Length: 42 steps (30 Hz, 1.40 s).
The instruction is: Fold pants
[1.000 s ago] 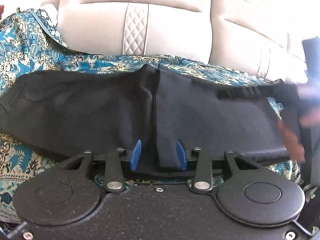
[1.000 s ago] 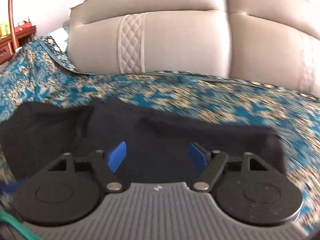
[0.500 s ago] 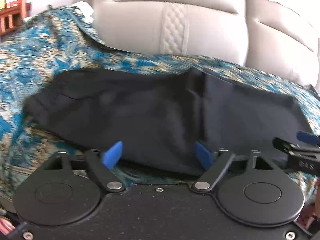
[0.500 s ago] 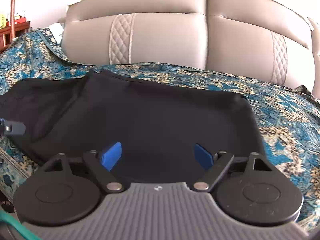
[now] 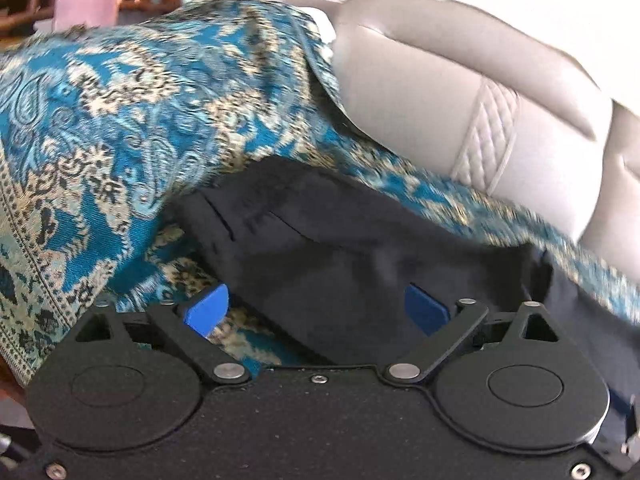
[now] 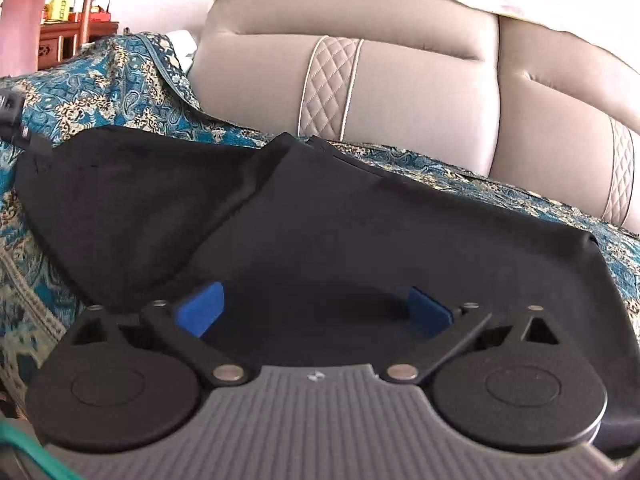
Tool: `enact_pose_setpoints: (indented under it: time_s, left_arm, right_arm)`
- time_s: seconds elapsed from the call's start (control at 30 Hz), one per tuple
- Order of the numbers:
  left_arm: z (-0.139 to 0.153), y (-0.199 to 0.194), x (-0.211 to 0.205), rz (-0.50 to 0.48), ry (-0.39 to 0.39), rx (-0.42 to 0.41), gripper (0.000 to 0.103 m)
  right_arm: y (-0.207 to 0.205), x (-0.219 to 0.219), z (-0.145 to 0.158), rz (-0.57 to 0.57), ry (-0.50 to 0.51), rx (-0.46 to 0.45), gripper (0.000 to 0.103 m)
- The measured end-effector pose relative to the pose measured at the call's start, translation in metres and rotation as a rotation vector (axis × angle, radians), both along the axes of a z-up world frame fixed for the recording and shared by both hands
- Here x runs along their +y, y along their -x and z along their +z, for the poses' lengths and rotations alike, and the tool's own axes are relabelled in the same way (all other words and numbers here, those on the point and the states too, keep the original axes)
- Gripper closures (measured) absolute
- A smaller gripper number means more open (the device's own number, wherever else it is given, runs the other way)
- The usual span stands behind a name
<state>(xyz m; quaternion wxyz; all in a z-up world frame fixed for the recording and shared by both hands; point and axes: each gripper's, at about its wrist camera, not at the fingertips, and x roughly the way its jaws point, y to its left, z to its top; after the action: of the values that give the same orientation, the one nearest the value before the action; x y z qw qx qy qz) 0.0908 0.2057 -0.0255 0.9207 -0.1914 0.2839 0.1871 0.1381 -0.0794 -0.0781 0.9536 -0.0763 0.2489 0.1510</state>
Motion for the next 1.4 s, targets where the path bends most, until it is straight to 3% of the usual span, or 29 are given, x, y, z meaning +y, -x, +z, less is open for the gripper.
enact_pose_setpoints:
  time_s: [0.2, 0.43, 0.5, 0.7, 0.83, 1.03, 1.1, 1.2, 1.27, 1.3, 1.33, 1.4]
  left_arm:
    - [-0.015, -0.011, 0.038, 0.066, 0.029, -0.014, 0.001]
    - [-0.05, -0.027, 0.074, 0.105, 0.23, -0.026, 0.002]
    - [-0.052, -0.029, 0.075, 0.117, 0.215, -0.051, 0.002]
    - [-0.057, -0.051, 0.074, 0.081, 0.123, -0.009, 0.001]
    - [-0.059, -0.061, 0.075, 0.085, 0.105, -0.002, 0.001]
    - [-0.066, -0.073, 0.066, 0.043, -0.027, 0.02, 0.001]
    - [-0.063, -0.073, 0.067, 0.057, -0.006, 0.017, 0.007]
    - [-0.059, -0.063, 0.074, 0.111, 0.045, -0.013, 0.031]
    - [-0.056, -0.058, 0.077, 0.135, 0.069, -0.032, 0.054]
    - [-0.054, -0.056, 0.077, 0.143, 0.063, -0.041, 0.062]
    - [-0.049, -0.054, 0.074, 0.16, 0.031, -0.043, 0.083]
    - [-0.037, -0.053, 0.063, 0.165, -0.043, -0.046, 0.089]
  right_arm:
    - [0.0, -0.006, 0.0, 0.003, -0.022, 0.005, 0.0]
    - [0.0, -0.006, -0.002, 0.003, -0.024, 0.002, 0.0]
    - [0.0, -0.006, -0.001, 0.004, -0.025, 0.002, 0.0]
    - [0.0, -0.006, -0.002, -0.003, -0.028, -0.004, 0.0]
    - [0.001, -0.006, -0.002, -0.004, -0.029, -0.006, 0.0]
    - [0.001, -0.006, -0.002, -0.006, -0.029, -0.006, 0.0]
    - [0.001, -0.006, -0.002, -0.005, -0.029, -0.005, 0.0]
    - [0.001, -0.005, -0.002, -0.006, -0.028, -0.003, 0.0]
    - [-0.001, -0.005, 0.001, -0.004, -0.024, 0.016, 0.0]
    - [-0.004, -0.005, 0.003, -0.004, -0.026, 0.032, 0.0]
    - [-0.006, -0.005, 0.006, 0.0, -0.023, 0.051, 0.0]
    - [-0.008, -0.008, 0.012, 0.004, -0.025, 0.075, 0.0]
